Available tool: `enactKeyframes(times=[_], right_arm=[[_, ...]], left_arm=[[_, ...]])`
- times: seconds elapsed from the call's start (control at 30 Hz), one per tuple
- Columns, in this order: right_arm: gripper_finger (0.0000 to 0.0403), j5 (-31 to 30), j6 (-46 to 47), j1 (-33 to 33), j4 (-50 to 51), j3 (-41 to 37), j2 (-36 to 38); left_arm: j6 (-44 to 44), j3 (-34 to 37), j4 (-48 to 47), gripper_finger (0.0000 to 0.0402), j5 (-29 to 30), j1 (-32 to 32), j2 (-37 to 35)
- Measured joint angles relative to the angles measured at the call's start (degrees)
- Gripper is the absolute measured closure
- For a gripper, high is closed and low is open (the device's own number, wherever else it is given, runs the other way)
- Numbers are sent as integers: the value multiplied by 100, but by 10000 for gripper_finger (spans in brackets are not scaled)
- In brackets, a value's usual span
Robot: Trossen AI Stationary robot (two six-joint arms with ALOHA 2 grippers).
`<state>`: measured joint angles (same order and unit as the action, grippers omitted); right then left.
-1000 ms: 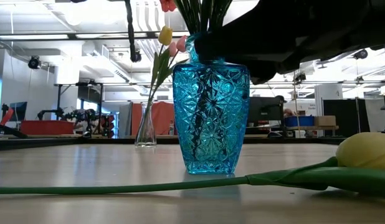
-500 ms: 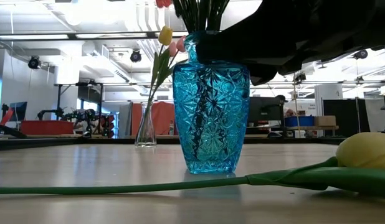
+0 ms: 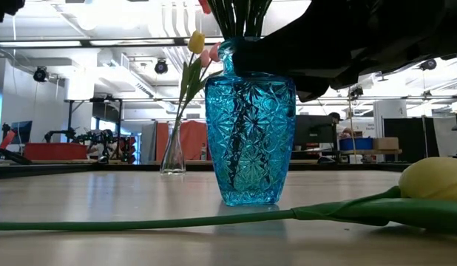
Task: Sort flowers into vase by color
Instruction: Put the violet flowers into the blue vase
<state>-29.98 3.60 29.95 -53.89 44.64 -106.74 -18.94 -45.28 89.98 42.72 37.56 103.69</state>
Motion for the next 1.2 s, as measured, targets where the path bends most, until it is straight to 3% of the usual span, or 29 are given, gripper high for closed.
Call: enactKeyframes(times=[0.2, 1.2], right_arm=[[216, -2, 72, 0, 7, 0, 0], [216, -75, 400, 2, 53, 0, 0]], left_arm=[[-2, 2, -3, 401, -345, -60, 87], [-151, 6, -156, 401, -479, -138, 93]])
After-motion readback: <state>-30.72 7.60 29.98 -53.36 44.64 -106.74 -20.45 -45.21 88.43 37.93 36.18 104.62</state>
